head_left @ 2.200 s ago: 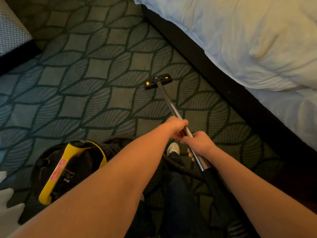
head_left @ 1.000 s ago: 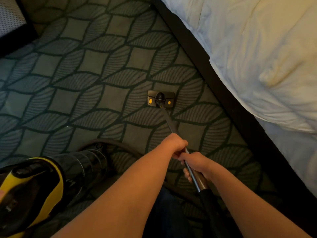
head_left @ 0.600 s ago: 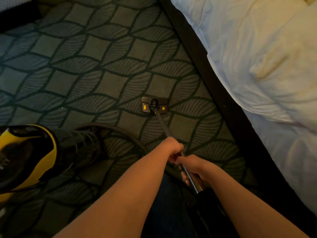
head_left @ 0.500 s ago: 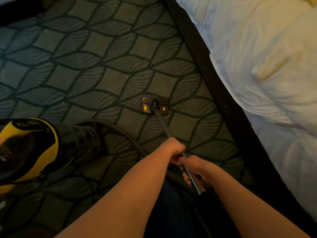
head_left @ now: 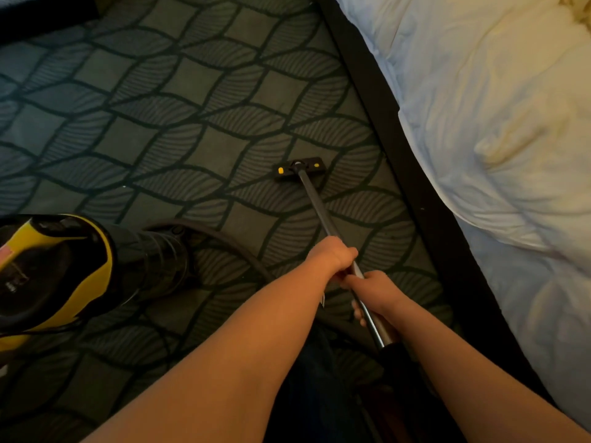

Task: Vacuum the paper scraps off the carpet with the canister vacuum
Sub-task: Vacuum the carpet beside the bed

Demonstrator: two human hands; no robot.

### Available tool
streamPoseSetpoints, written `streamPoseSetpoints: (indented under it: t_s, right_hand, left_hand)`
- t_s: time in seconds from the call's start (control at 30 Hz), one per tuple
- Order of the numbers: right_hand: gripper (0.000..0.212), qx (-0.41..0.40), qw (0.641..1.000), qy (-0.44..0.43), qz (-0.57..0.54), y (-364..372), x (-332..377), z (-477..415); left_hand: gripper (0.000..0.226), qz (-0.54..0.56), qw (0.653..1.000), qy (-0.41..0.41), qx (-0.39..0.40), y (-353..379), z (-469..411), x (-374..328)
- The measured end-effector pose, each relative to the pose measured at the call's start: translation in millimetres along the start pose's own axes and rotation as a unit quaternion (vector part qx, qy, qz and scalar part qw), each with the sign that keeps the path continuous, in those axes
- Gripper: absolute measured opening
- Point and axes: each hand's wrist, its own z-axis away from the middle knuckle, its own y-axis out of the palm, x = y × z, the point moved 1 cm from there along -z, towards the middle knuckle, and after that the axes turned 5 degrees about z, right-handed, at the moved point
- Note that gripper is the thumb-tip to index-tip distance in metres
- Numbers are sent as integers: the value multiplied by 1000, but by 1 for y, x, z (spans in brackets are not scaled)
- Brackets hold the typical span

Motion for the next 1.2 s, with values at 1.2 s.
streamPoseSetpoints:
  t_s: [1.2]
  right_hand:
    - [23, -25, 993, -16, 112, -68, 23, -40]
  left_hand:
    - [34, 158, 986, -54, 16, 15, -44, -52]
